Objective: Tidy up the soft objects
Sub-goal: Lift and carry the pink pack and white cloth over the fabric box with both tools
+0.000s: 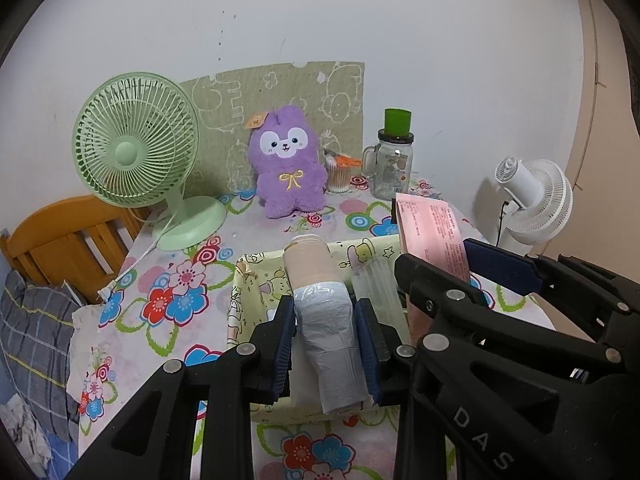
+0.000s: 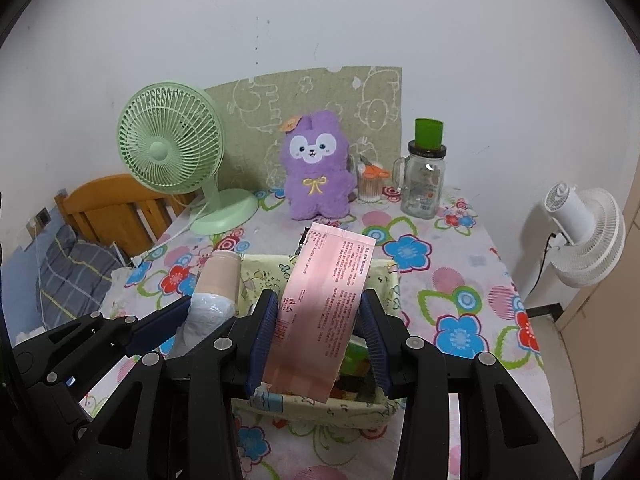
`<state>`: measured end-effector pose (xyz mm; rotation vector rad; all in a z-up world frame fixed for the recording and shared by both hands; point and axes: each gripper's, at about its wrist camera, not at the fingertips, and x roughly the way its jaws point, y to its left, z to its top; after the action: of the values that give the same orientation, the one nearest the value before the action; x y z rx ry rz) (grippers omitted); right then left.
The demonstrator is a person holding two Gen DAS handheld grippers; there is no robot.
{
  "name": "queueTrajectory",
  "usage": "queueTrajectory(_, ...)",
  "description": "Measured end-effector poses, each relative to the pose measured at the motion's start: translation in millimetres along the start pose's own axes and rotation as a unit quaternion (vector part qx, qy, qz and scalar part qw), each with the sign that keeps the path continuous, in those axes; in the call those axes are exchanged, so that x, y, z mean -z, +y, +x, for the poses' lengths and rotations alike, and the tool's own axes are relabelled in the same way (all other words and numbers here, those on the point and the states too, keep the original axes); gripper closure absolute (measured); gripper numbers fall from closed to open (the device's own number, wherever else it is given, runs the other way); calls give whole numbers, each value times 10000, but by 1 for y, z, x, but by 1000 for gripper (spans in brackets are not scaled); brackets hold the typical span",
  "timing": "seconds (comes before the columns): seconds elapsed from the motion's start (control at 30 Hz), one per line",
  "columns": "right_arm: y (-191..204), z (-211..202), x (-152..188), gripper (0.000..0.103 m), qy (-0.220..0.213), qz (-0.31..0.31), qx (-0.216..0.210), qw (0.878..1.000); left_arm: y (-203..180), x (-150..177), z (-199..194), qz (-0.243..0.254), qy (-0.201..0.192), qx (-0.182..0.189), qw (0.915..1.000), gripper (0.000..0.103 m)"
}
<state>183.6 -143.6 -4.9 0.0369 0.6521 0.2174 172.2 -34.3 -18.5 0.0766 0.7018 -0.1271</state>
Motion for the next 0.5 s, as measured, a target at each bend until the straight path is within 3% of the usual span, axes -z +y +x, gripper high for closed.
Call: queueTrajectory(0.5, 4, 46, -1, 56, 371, 16, -368, 9986, 16, 2, 31, -118, 315, 34, 9994, 72)
